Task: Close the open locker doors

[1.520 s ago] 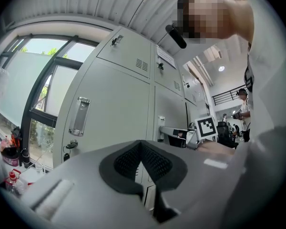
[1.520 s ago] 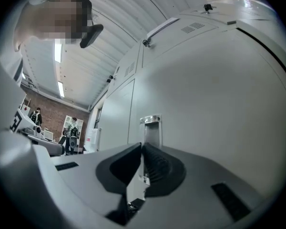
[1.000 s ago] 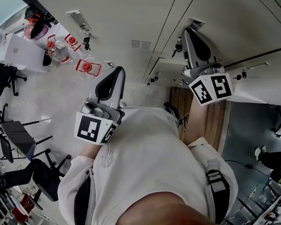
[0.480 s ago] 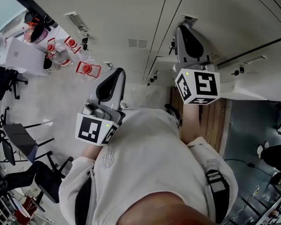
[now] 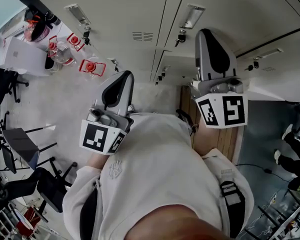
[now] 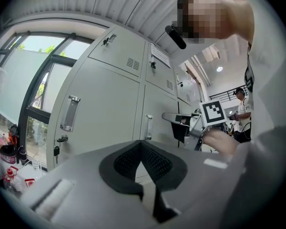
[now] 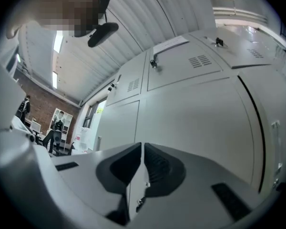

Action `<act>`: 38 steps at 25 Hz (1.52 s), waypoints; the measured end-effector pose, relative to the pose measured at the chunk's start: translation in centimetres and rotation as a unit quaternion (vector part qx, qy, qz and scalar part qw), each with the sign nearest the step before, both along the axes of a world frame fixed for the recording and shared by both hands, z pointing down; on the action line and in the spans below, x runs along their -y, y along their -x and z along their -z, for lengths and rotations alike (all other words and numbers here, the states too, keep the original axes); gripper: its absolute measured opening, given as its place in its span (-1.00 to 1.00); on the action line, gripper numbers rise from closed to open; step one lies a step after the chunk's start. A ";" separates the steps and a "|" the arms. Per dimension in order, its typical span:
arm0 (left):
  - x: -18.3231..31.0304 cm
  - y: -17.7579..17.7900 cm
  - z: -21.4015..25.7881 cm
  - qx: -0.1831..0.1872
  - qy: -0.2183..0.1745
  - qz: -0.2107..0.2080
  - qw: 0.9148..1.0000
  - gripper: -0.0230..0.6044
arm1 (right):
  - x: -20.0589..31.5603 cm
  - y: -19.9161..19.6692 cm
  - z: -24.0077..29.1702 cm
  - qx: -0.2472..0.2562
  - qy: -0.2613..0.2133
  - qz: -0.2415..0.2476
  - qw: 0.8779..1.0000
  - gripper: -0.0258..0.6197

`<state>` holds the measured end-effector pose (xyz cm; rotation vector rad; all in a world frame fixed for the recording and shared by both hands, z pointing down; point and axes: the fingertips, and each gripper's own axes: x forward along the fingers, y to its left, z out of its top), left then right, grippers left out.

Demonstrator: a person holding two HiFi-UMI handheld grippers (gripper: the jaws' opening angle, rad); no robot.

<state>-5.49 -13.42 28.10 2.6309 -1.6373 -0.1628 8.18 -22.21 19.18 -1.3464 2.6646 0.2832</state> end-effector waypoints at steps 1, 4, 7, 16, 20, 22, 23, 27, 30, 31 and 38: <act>-0.2 -0.4 0.0 -0.001 0.001 -0.004 1.000 -0.92 | -1.0 -0.3 0.1 0.001 -0.003 0.005 1.000 -0.85; -0.9 -1.8 -0.1 -0.004 0.001 -0.017 1.000 -0.92 | -3.9 -1.5 -0.7 0.000 -0.003 0.009 1.000 -0.86; -1.5 -3.2 -0.3 -0.007 0.002 -0.030 1.000 -0.92 | -6.0 -3.3 -2.3 -0.001 0.013 0.000 1.000 -0.87; -3.7 -7.2 -1.0 -0.004 -0.001 -0.060 0.998 -0.92 | -11.0 -6.7 -9.0 0.004 0.104 -0.003 0.995 -0.88; -4.2 -7.6 -0.9 0.000 -0.003 -0.060 0.998 -0.92 | -11.9 -6.6 -10.3 0.005 0.120 0.005 0.993 -0.88; -4.5 -7.7 -0.8 -0.001 -0.003 -0.060 0.998 -0.92 | -12.1 -6.2 -10.2 0.006 0.119 0.017 0.993 -0.88; -4.5 -7.6 -0.7 -0.001 -0.004 -0.058 0.998 -0.92 | -12.1 -5.9 -10.1 0.006 0.116 0.023 0.993 -0.88; -4.8 -6.7 -0.4 0.003 -0.009 -0.042 0.999 -0.92 | -11.8 -4.9 -9.3 0.017 0.105 0.035 0.994 -0.88; -5.0 -6.1 -0.4 0.005 -0.004 -0.033 0.999 -0.92 | -11.7 -3.9 -9.2 0.020 0.103 0.048 0.993 -0.88; -4.9 -5.8 -0.3 0.006 -0.007 -0.029 1.000 -0.92 | -11.6 -3.6 -9.2 0.019 0.102 0.053 0.993 -0.88; -4.4 -6.0 -0.2 0.008 -0.012 -0.031 0.999 -0.92 | -11.4 -3.4 -9.3 0.020 0.106 0.058 0.992 -0.88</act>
